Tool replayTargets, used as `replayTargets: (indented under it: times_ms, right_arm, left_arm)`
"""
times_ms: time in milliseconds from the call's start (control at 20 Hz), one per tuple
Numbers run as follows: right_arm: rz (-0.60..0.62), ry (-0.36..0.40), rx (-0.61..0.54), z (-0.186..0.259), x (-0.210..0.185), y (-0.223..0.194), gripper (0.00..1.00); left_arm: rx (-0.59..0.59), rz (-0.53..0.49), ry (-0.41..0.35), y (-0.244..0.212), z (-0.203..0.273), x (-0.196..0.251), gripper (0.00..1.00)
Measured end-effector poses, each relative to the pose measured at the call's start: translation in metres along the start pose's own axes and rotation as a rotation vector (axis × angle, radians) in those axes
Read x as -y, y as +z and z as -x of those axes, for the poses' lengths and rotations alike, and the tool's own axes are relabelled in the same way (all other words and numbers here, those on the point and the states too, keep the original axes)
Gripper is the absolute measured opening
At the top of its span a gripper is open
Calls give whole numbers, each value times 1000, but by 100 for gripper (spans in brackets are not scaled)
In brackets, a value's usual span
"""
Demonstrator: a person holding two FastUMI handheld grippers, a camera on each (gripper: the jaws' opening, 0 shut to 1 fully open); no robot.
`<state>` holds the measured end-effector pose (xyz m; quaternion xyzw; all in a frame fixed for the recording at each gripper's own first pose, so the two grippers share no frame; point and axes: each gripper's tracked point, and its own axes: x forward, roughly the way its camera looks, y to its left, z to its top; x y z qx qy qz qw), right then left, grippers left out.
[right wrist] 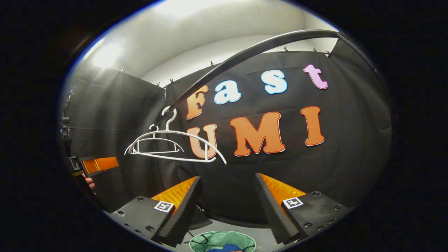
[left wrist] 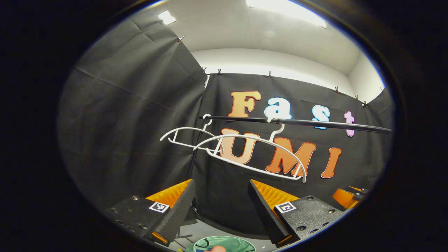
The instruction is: Grasp the clothes on the hanger with both hands and then place them into the laundry hamper below.
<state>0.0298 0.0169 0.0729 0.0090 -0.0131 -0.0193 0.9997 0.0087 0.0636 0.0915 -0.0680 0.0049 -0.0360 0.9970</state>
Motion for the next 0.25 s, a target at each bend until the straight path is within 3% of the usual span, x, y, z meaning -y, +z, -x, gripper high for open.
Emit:
replayTargets:
  times_ms: [250]
  right_arm:
    - [9,-1,11,-2,1,3,100]
  left_arm:
    - [14,-15,-3,2,-1,3,92]
